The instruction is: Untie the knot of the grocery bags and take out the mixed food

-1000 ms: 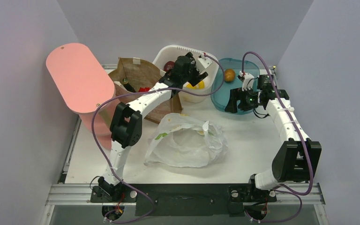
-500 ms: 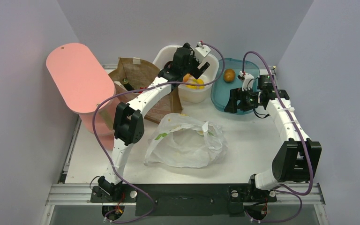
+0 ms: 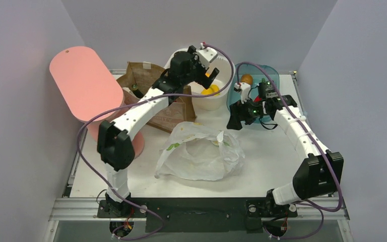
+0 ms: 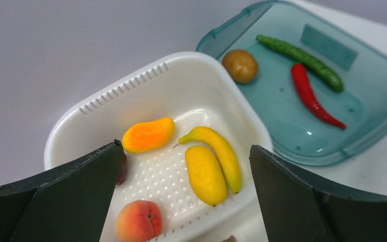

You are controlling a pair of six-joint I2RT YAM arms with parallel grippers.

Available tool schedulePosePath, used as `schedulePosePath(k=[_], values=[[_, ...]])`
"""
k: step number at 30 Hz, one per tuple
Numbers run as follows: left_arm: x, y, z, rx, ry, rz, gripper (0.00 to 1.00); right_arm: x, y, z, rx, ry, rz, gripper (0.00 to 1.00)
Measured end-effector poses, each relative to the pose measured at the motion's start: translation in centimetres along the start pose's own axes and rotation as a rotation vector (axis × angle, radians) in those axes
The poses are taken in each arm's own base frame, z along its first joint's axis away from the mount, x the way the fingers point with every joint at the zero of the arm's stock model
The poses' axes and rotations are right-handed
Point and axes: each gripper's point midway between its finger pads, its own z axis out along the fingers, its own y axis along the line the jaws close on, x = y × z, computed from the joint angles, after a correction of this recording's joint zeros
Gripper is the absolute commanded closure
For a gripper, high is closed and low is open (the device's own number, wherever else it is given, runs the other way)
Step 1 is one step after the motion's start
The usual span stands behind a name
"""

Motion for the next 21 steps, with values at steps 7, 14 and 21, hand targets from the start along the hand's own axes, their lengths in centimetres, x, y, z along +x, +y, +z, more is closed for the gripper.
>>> schedulePosePath(k=[7,14,21], values=[[-8.9,-0.2,-10.5,0.042,-0.208,-0.029,0.03,1.3,4.3,2.8,-0.087,0.095,-0.15,0.22],[-9.7,1.2,-15.6,0.017,-0.189,-0.064,0.04,4.8,4.2,7.2,-0.103,0.258,-0.212,0.33],[-2.1,6.2,-18.5,-0.102,0.056,-0.159,0.08,10.5,3.1,7.3,-0.097,0.422,-0.226,1.0]])
